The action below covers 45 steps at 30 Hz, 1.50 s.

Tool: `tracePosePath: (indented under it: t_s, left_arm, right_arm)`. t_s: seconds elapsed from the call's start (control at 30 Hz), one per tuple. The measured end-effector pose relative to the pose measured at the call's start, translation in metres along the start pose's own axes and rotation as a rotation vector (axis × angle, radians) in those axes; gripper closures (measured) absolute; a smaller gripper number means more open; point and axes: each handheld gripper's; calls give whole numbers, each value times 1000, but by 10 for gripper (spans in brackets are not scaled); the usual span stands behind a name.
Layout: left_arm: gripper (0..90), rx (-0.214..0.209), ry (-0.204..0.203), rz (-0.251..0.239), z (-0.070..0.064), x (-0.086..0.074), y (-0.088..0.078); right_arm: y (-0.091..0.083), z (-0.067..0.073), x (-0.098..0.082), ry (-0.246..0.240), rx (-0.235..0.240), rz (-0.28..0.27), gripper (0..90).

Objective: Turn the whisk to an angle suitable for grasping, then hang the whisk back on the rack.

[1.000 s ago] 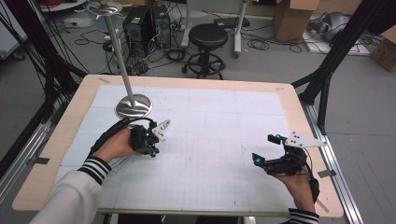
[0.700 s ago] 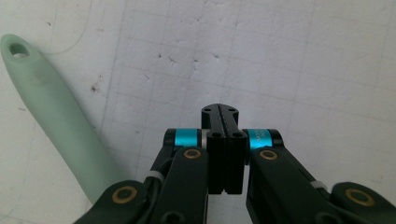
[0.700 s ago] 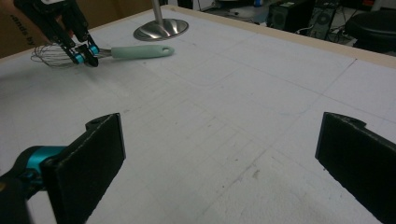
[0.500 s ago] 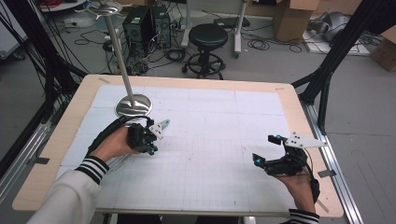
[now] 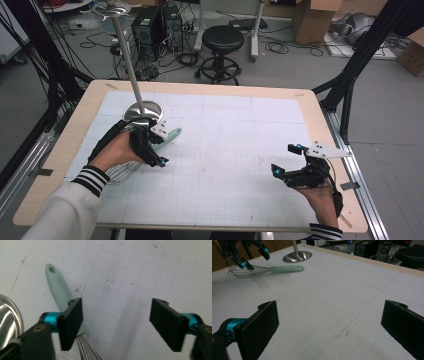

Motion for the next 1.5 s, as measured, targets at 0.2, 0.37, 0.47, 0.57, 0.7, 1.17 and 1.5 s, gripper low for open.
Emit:
tracePosePath:
  t_s: [0.2, 0.37, 0.47, 0.57, 0.7, 1.17, 1.5]
  left_arm:
    - [16, 62, -71, -73, 5, 1, -13]
    - [17, 72, -64, -96, 6, 0, -21]
    - [17, 75, -71, -98, 5, -1, -22]
    - [17, 71, -66, -99, 6, 0, -21]
    - [17, 70, -78, -93, 9, 0, -18]
    - [17, 34, -141, -51, 34, -3, 6]
    - [20, 40, -182, 21, 47, -7, 21]
  right_arm:
    - [0, 0, 0, -4, 0, -2, 5]
    - [0, 0, 0, 0, -1, 0, 5]
    - [0, 0, 0, -6, 0, 2, 5]
    - [1, 1, 0, -7, 1, 4, 5]
    - [0, 0, 0, -3, -2, 2, 5]
    - [3, 1, 0, -7, 8, 6, 5]
    - [7, 3, 0, -28, 12, 33, 5]
Point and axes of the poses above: each handheld gripper's, and its own axes: y roughly forward along the jaws, x roughly out of its top, z roughly to its left, and after that the axes turned 5 degrees about -y, right-handed
